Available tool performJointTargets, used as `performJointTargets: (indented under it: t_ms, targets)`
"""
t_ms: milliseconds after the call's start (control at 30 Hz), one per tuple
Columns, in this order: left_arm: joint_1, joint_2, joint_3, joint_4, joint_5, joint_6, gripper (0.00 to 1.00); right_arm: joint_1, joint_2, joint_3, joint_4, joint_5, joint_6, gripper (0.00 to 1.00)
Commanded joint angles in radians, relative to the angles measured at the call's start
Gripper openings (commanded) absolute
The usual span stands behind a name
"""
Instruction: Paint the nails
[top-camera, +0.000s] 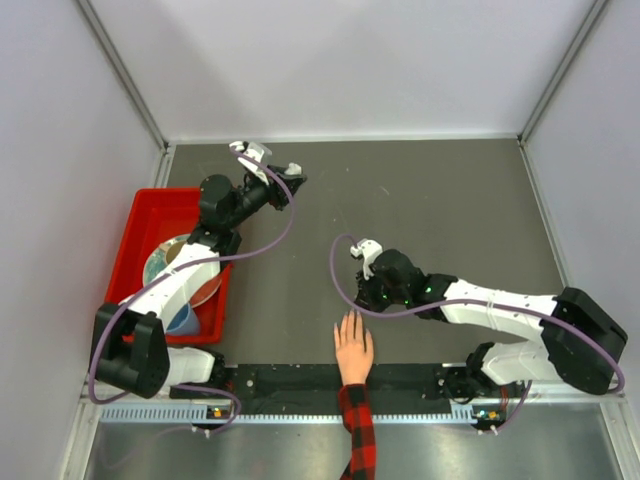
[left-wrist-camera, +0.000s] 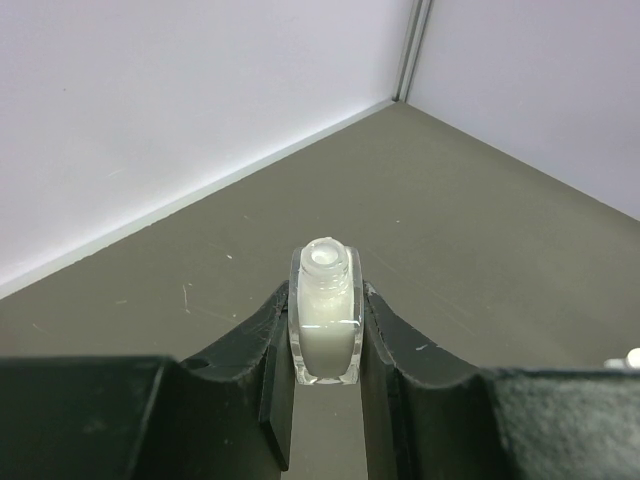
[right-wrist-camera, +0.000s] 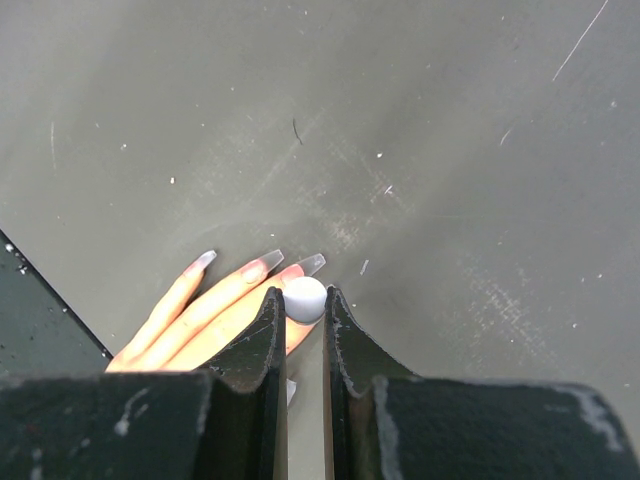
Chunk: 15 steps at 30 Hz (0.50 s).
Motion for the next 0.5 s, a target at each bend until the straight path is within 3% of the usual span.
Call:
performJointTargets:
  t_ms: [0,467]
  targets:
    - [0.004,-0.019,0.040,0.067,0.019,-0.003,0.00,-0.007,0.012,0.003,0.025,-0.010,0.012,0.00]
    - [0.004,-0.026,0.037,0.067,0.025,-0.004,0.00,-0.007,0.034,0.011,0.021,-0.012,0.008,0.00]
